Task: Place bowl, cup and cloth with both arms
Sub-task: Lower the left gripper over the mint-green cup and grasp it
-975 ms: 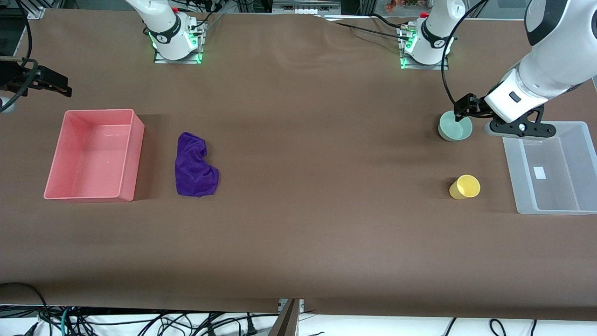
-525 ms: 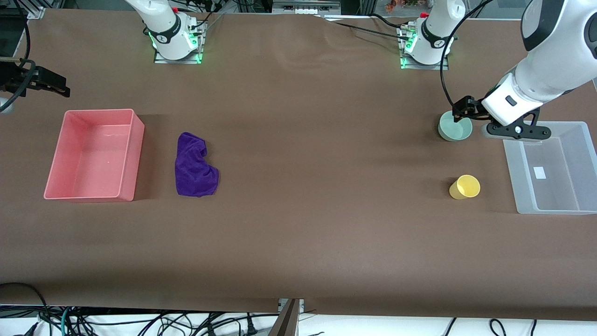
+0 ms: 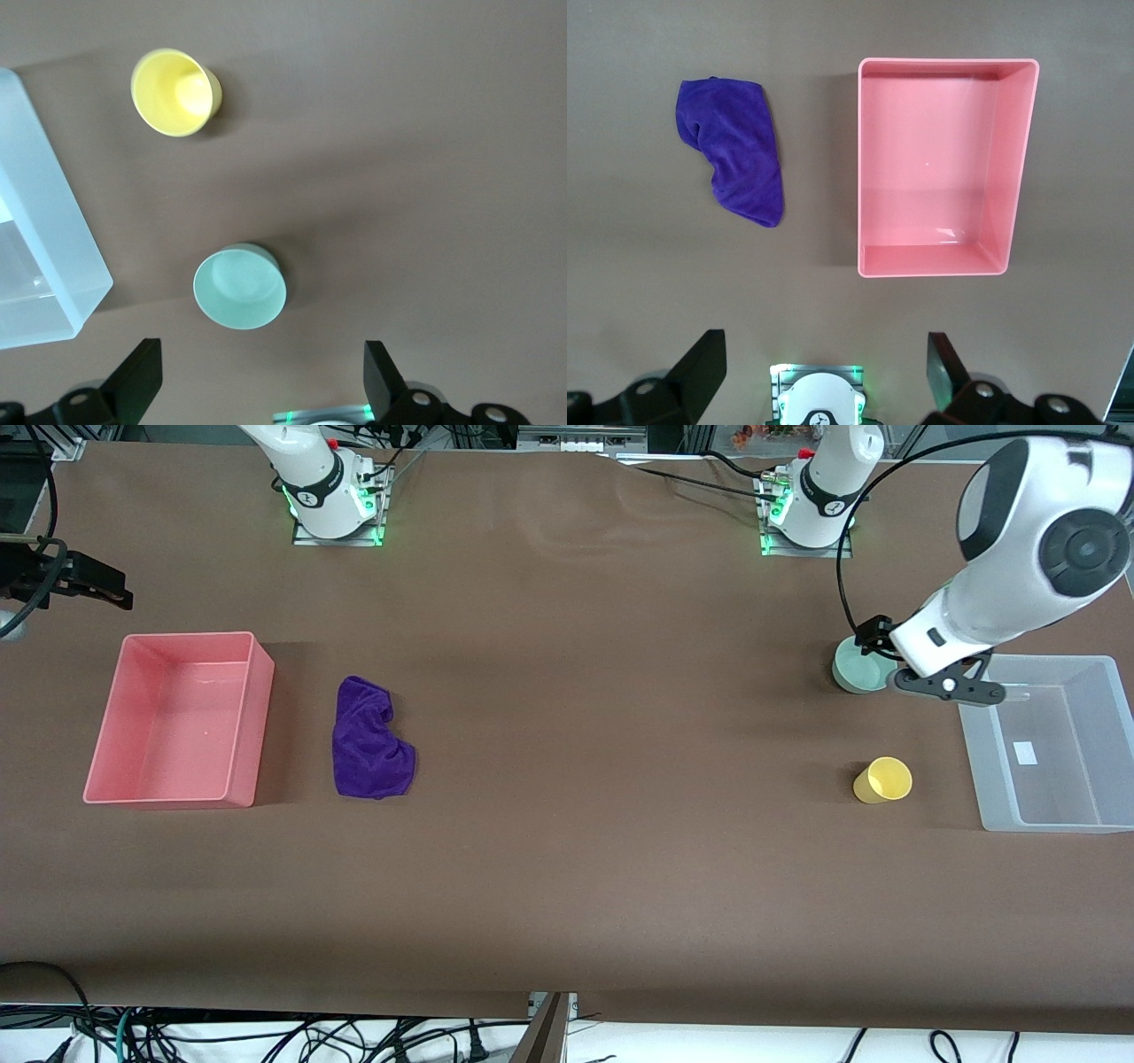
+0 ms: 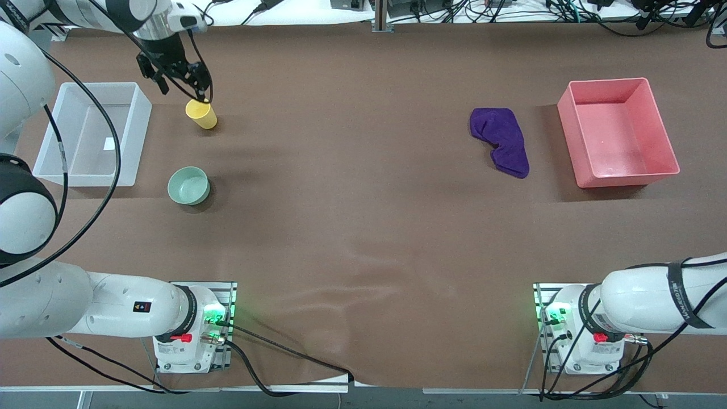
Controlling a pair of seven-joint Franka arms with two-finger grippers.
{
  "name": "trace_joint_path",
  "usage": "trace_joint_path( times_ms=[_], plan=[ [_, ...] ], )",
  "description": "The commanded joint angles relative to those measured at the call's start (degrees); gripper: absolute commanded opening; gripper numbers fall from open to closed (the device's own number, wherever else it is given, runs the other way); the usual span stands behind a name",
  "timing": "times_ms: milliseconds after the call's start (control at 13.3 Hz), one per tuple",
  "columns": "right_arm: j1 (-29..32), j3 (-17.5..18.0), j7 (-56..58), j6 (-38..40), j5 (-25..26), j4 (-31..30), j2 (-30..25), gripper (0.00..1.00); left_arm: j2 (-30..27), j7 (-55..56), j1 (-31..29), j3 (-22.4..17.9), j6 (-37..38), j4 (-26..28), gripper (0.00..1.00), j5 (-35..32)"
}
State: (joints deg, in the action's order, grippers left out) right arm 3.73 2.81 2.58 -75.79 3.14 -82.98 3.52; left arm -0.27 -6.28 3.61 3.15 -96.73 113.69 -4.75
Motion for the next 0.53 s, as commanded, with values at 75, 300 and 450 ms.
trace_joint_path(
  times_ms=[75, 300, 450],
  plan=[
    [0.49, 0.10, 1.02, 0.56, -0.24, 1.33, 0.44, 1.00, -1.13, -11.89, -5.09, 0.19, -3.45, 8.53, 0.99, -1.92],
    [0.49, 0.10, 1.02, 0.47, -0.24, 1.33, 0.53, 1.00, -1.31, -20.58, -8.43, 0.19, -14.07, 17.06, 0.98, -4.74],
    [0.49, 0.10, 0.94, 0.38, -0.24, 1.33, 0.53, 1.00, -0.87, -25.61, -9.32, 0.19, -21.88, 22.25, 0.98, -4.74]
  ],
)
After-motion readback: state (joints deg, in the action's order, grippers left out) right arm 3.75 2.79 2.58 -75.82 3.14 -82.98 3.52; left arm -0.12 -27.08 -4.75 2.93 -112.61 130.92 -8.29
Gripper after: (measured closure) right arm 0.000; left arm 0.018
